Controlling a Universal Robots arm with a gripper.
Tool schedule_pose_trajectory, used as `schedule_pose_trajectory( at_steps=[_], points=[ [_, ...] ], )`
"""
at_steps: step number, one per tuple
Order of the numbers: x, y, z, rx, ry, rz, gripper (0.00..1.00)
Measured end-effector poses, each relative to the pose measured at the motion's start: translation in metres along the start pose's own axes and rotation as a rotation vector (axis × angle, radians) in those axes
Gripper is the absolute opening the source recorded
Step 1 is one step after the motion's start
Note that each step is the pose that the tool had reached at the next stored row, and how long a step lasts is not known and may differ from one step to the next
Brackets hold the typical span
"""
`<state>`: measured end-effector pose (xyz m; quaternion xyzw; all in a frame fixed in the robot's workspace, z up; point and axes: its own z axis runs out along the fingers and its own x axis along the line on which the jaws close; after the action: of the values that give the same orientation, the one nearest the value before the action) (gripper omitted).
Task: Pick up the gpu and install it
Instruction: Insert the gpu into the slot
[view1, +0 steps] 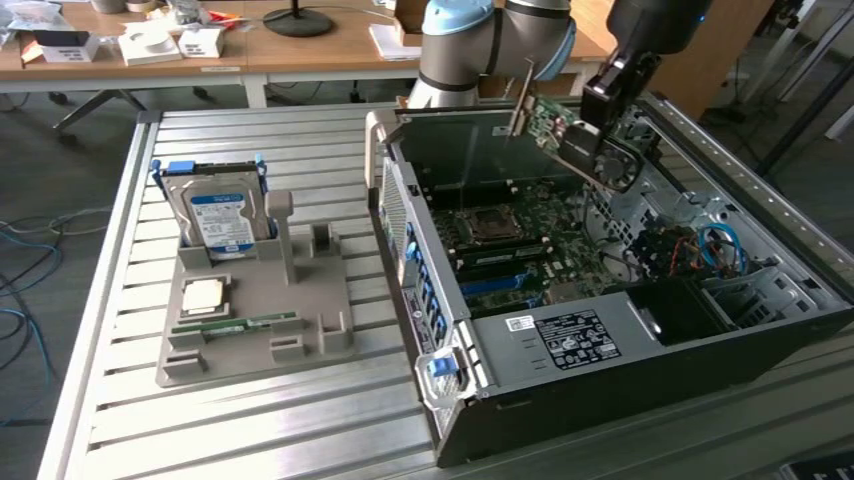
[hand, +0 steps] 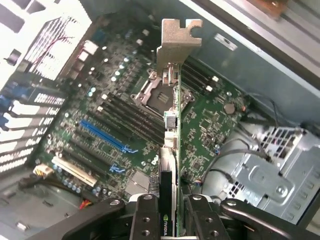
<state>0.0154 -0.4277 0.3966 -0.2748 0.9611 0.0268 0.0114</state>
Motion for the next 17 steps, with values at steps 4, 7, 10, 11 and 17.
schedule_pose_trajectory(
  at_steps=[4,7,10,11,17],
  points=[
    [0.0000,0.0000,0.0005,-0.0026,0.0033,-0.073,0.26],
    [0.0000,0.0000,0.0008,-0.0046,0.0058,-0.128,0.26],
    [0.0000,-0.0001,0.0012,-0.0067,0.0082,-0.182,0.26],
    [0.0000,-0.0001,0.0013,-0.0074,0.0090,-0.200,0.26],
    [0.0001,-0.0001,0.0020,-0.0113,0.0140,-0.309,0.26]
  ],
)
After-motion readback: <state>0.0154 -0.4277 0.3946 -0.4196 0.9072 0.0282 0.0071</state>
